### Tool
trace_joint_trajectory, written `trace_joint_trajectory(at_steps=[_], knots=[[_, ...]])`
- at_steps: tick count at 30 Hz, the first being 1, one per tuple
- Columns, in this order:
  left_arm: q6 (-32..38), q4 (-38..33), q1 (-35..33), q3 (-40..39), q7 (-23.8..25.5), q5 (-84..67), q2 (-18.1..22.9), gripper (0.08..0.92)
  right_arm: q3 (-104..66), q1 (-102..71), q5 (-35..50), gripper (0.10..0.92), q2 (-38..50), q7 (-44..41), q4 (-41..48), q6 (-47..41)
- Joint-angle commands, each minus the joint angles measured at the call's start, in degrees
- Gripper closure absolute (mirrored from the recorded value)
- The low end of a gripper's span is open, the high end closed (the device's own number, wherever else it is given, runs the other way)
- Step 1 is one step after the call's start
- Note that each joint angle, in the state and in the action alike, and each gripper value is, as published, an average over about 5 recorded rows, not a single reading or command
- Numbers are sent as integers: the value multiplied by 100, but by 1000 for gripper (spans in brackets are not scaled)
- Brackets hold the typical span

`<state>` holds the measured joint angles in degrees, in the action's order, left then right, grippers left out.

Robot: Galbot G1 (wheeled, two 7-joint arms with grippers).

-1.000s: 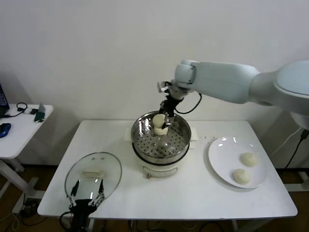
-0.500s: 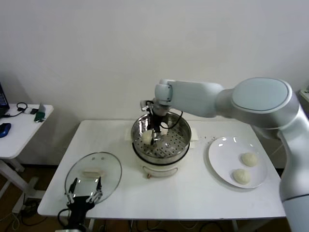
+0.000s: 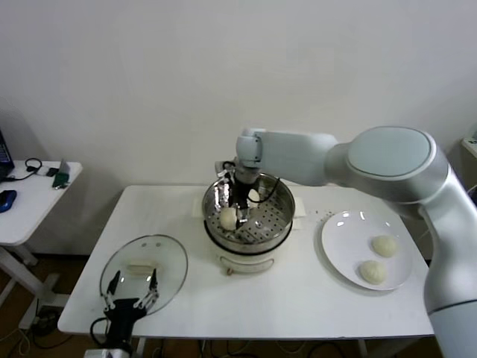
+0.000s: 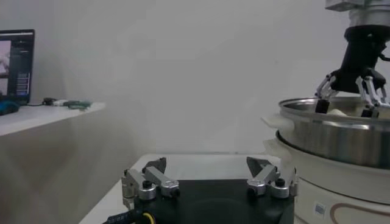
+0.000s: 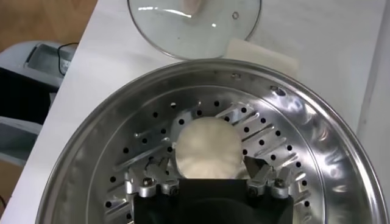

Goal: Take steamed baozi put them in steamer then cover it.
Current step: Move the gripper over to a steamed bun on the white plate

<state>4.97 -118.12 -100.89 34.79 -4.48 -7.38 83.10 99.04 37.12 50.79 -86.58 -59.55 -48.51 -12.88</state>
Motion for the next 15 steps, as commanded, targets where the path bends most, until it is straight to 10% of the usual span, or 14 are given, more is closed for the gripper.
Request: trace_joint_trajectory(at_steps=[1, 15], knots=[[-22, -14, 14, 10, -4, -18, -14, 177, -125, 200, -58, 203, 269, -79, -158, -6], [10, -44, 59, -32, -143, 193, 0, 177, -358, 1308, -1095, 203, 3176, -233, -2300, 127]])
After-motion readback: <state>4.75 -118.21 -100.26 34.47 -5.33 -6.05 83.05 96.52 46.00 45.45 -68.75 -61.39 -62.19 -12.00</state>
